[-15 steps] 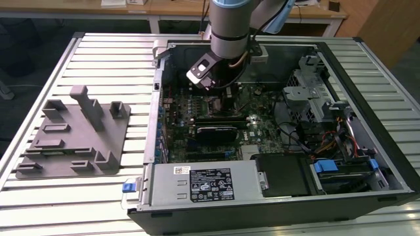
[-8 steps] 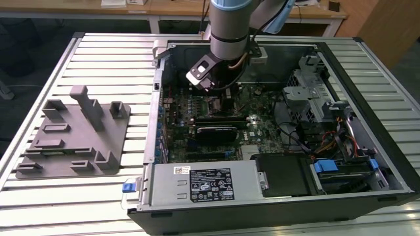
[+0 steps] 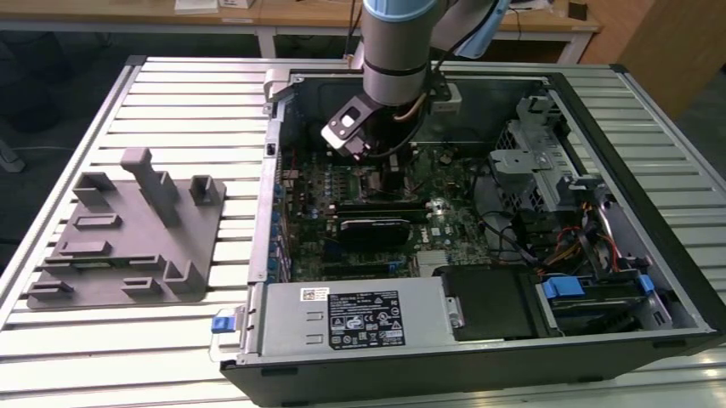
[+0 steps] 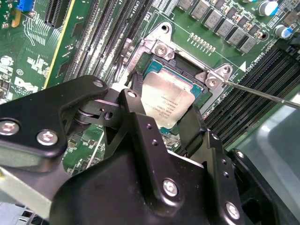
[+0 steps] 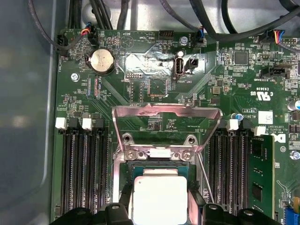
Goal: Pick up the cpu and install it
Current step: 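Place the cpu into insertion slot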
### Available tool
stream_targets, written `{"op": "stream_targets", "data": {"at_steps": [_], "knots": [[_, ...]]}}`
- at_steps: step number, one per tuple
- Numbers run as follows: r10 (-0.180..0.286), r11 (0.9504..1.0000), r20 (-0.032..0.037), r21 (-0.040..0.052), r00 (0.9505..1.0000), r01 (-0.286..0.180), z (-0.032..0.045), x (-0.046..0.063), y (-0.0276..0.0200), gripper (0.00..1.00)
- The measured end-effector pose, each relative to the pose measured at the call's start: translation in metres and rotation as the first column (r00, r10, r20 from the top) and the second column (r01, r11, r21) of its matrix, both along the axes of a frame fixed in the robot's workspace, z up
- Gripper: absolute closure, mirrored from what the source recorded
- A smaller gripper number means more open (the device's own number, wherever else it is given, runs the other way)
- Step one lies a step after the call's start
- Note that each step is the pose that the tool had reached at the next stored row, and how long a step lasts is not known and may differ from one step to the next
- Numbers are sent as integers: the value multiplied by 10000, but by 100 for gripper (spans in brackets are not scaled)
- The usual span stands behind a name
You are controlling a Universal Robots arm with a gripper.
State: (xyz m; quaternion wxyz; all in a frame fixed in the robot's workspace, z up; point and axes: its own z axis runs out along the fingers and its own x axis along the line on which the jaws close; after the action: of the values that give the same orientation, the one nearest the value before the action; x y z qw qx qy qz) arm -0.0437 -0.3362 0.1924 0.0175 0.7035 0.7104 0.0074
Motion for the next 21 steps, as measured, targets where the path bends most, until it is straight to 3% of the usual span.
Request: {"op": "stream_targets", "data": {"at_steps": [17,21], "knots": [[-23,10000,3,37,10000,23,-20,1,9,46],[-23,10000,2,36,10000,23,-21,1,9,39]]}}
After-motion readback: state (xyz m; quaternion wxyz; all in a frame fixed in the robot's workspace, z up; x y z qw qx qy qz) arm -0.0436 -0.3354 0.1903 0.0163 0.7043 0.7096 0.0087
